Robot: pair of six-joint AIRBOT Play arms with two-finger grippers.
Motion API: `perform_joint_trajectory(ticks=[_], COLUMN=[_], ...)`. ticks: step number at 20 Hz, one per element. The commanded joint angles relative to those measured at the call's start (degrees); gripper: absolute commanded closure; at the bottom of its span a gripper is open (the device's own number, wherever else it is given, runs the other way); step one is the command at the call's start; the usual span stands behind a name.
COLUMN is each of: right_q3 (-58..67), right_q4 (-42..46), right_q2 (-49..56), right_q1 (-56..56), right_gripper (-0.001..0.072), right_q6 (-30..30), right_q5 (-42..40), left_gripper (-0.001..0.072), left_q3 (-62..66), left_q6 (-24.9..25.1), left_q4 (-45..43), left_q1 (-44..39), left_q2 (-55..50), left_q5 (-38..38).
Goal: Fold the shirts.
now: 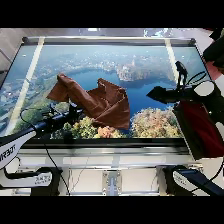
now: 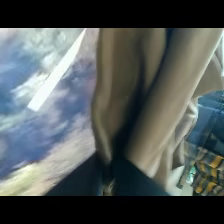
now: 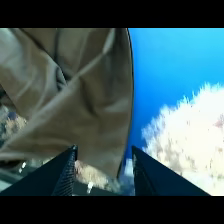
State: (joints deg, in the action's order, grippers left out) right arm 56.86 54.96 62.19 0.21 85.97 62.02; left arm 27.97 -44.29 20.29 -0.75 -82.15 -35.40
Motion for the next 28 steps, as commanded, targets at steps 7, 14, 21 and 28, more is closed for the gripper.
perform_joint_trajectory(ticks=[7,14,21,28], right_q3=[-32.94,-35.23,-29.11,-21.92], right_q4=[-33.68,-51.3,-65.85,-60.85], right_q2=[0.0,9.05,17.14,12.24], right_q1=[14.69,22.8,23.15,22.86], right_gripper=[0.0191,0.0198,0.0471,0.07], right_q6=[6.8,1.57,-13.14,-31.89], right_q5=[-20.41,-29.24,-36.26,-37.4], left_gripper=[0.0691,0.0691,0.0691,0.0694], left_q3=[1.81,1.81,1.81,1.81], left_q6=[1.9,1.92,1.92,8.44], left_q4=[0.37,0.37,0.37,-1.53], left_q1=[-0.33,-0.33,-0.33,4.55], left_q2=[-1.86,-1.86,-1.86,4.31], left_q5=[-1.79,-2.19,-3.04,-11.74])
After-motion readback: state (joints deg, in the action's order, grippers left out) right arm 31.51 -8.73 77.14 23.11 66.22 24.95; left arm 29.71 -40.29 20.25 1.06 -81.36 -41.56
